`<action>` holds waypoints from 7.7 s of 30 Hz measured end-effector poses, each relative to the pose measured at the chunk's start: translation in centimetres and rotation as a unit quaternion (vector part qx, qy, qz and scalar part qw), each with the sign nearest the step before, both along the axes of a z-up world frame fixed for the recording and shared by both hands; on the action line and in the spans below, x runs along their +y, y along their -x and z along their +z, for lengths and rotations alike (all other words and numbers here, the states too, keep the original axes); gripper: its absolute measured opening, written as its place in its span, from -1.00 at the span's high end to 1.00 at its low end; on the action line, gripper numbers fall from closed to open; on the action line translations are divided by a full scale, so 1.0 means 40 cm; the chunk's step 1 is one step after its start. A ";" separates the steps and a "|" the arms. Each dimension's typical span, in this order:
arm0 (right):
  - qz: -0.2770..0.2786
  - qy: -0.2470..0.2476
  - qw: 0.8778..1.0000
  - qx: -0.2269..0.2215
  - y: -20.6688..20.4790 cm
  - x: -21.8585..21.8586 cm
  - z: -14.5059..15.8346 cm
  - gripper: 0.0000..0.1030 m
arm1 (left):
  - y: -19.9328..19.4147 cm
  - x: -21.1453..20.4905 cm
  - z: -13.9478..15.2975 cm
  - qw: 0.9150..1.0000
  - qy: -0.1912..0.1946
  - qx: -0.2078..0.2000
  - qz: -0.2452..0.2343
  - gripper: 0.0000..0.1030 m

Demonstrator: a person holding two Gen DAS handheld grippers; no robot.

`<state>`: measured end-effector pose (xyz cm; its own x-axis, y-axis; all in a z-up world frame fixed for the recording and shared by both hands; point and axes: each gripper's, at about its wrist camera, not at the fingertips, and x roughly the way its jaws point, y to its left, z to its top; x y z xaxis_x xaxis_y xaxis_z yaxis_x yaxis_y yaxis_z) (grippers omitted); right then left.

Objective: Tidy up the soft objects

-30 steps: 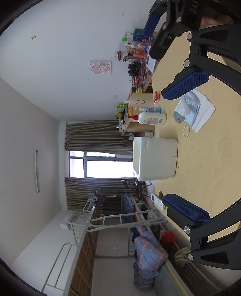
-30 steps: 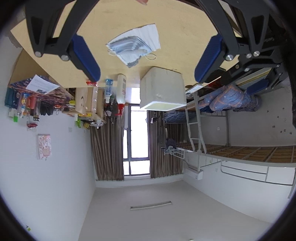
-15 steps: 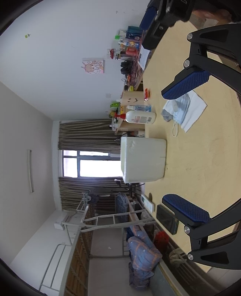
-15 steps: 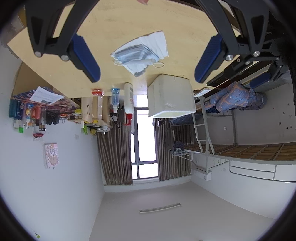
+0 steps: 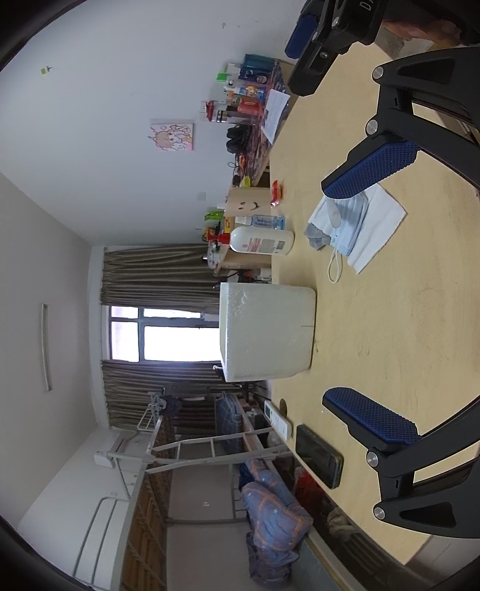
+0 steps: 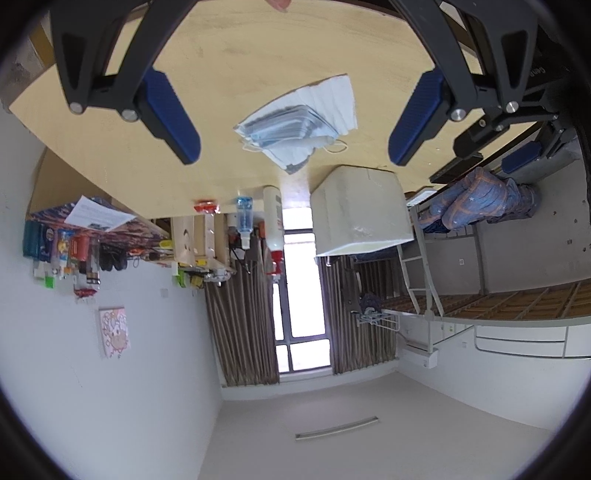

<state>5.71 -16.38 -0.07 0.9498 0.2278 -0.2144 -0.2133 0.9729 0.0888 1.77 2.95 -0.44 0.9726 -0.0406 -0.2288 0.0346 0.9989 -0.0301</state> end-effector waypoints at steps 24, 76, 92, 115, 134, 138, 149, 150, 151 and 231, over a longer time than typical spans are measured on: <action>-0.028 -0.005 0.997 0.072 -0.131 -0.048 -0.064 -0.99 | -0.180 -0.025 -0.033 0.997 -0.003 0.066 -0.037 -0.98; 0.028 0.002 0.982 0.185 -0.317 -0.102 -0.125 -0.99 | -0.475 -0.175 -0.112 0.947 -0.049 0.260 -0.180 -0.58; 0.105 0.017 0.968 0.226 -0.357 -0.081 -0.149 -0.99 | -0.475 -0.199 -0.123 0.924 -0.042 0.283 -0.255 0.29; 0.141 0.034 0.961 0.237 -0.371 -0.046 -0.144 -0.99 | -0.436 -0.172 -0.082 0.921 -0.028 0.257 -0.291 0.60; 0.146 0.070 0.955 0.250 -0.388 0.070 -0.144 -0.72 | -0.375 -0.014 -0.040 0.946 0.007 0.210 -0.245 0.61; 0.135 0.081 0.952 0.261 -0.396 0.086 -0.157 -0.68 | -0.360 0.020 -0.039 0.949 0.012 0.206 -0.240 0.61; 0.110 0.108 0.946 0.284 -0.399 0.107 -0.173 -0.05 | -0.324 0.061 -0.031 0.955 0.024 0.186 -0.230 0.61; 0.108 0.108 0.946 0.285 -0.398 0.106 -0.173 0.03 | -0.320 0.066 -0.032 0.956 0.024 0.184 -0.228 0.61; 0.105 0.109 0.947 0.285 -0.397 0.106 -0.172 0.11 | -0.316 0.069 -0.031 0.956 0.026 0.184 -0.226 0.61; 0.178 0.050 0.983 -0.002 -0.067 0.221 0.131 0.54 | 0.035 0.160 0.174 0.999 -0.023 -0.015 -0.023 0.60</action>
